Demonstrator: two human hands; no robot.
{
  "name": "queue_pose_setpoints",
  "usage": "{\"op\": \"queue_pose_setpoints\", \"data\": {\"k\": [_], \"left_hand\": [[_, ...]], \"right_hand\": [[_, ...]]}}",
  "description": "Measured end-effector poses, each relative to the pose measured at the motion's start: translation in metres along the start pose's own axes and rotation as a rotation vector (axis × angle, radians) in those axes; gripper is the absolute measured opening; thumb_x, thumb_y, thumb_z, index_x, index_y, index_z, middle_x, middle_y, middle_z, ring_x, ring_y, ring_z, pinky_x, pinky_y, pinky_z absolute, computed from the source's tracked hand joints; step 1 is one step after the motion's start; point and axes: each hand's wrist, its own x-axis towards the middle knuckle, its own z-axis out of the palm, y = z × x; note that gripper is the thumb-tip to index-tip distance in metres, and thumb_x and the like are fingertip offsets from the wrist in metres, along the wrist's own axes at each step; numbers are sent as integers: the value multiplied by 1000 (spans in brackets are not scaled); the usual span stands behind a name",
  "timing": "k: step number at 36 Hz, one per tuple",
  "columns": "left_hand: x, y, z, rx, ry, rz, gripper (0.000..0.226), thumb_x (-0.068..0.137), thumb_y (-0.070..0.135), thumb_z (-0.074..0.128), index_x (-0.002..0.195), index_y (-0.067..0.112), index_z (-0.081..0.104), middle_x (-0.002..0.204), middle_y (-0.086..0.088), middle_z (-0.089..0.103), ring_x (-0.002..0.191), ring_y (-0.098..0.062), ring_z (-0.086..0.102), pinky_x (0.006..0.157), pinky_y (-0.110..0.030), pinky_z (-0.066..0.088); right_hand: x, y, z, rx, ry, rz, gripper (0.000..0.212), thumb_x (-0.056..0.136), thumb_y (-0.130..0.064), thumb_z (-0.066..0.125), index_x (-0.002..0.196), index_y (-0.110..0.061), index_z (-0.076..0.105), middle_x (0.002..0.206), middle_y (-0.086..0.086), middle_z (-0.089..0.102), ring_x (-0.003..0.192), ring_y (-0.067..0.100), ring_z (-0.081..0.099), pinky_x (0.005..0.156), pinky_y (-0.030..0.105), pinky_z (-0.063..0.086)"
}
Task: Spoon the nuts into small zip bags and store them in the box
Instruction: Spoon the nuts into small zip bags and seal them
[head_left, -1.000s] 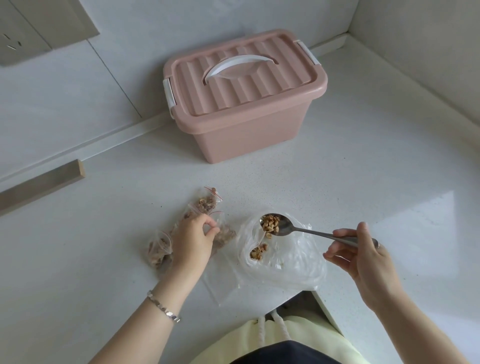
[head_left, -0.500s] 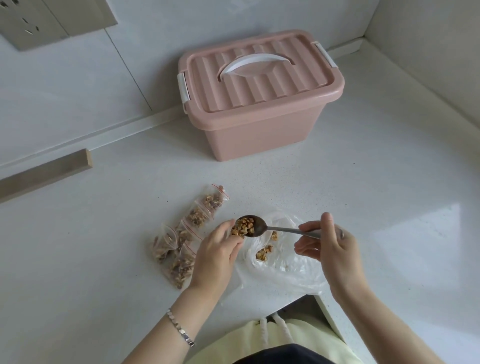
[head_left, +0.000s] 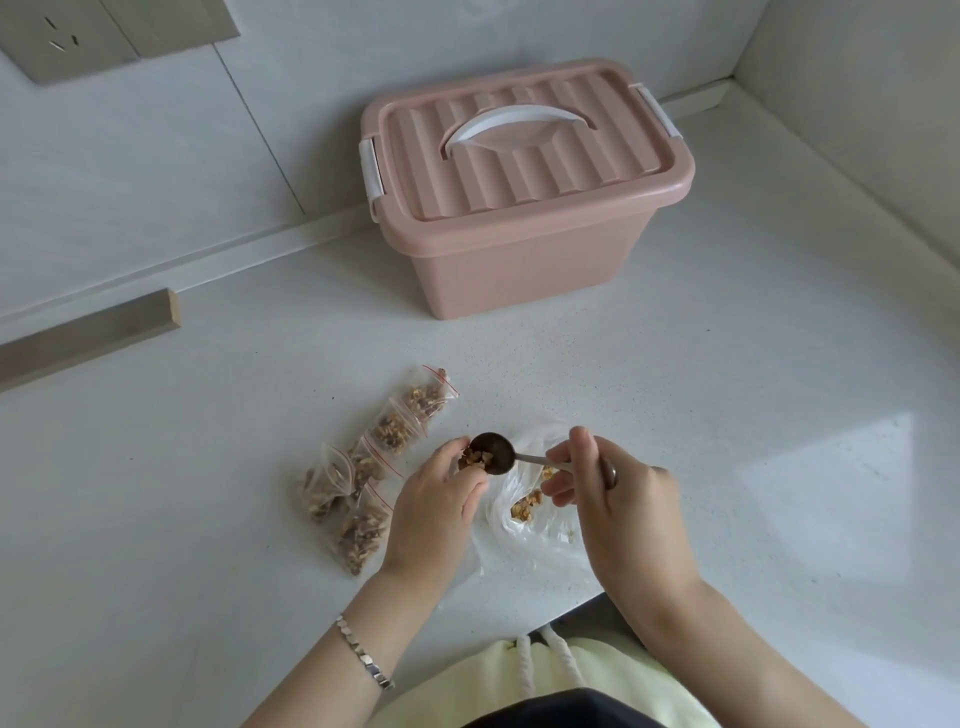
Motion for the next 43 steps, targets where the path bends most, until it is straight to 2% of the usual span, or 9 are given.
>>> {"op": "queue_pose_setpoints", "data": {"k": [3,6,12,21,30,35,39,41,43], "left_hand": [[1,1,0,-12,11,5,14,74,5,75,76,15,65,112,-13,65,94,-30,67,69,-38,55],[2,2,-1,-32,27,12,15,70,3,77,75,14,67,109,-13,66,91,-30,68,67,-38,55],[1,-4,2,-47,29,5,13,71,4,77,76,11,68,112,-15,66,96,-30,67,69,-37,55],[4,0,-7,-76,75,-60,9,76,3,72,76,11,69,112,-12,66,98,-29,66,76,-35,52],[18,-5,-17,-76,182,-95,5,79,-1,66,79,2,70,96,-10,71,88,-24,68,78,-22,48],[33,-22,-26,-90,117,-346,6,81,3,66,86,4,67,83,-12,69,78,-34,62,69,-36,48],[37,-33,-31,104,202,-276,32,63,-7,76,93,3,67,94,-17,67,85,-41,61,73,-44,50],[32,-28,-34,120,227,-204,31,62,-9,74,89,4,68,89,-15,66,79,-38,61,69,-38,50],[23,-21,-33,101,130,-152,21,66,-8,72,82,5,66,78,-13,66,70,-33,63,60,-32,48]], "right_hand": [[0,0,2,-100,13,-113,60,91,-56,24,78,-18,69,59,-9,66,55,6,63,57,26,52],[1,0,5,-234,15,-245,74,93,-60,13,74,-12,67,52,-1,63,48,18,61,47,35,51],[-1,-4,0,-312,92,-414,64,98,-48,20,75,-14,69,48,1,59,42,21,57,39,32,47],[-2,5,-21,-166,130,-332,60,96,-52,24,82,-15,69,61,-8,67,54,12,65,50,35,53],[-5,20,-38,-148,171,-224,65,92,-60,20,83,-19,69,60,-11,65,60,3,63,56,21,47],[-7,24,-43,-133,180,-209,59,91,-61,21,81,-25,66,57,-12,63,65,-2,63,57,11,46],[-8,25,-44,-134,193,-219,54,91,-63,21,76,-31,62,54,-14,60,64,-2,62,54,16,46],[-10,25,-46,-132,202,-214,43,89,-65,22,73,-41,54,52,-12,58,62,-1,61,53,21,46],[-13,27,-48,-139,201,-213,39,88,-67,21,71,-46,49,61,-8,61,61,2,60,52,24,45]]}}
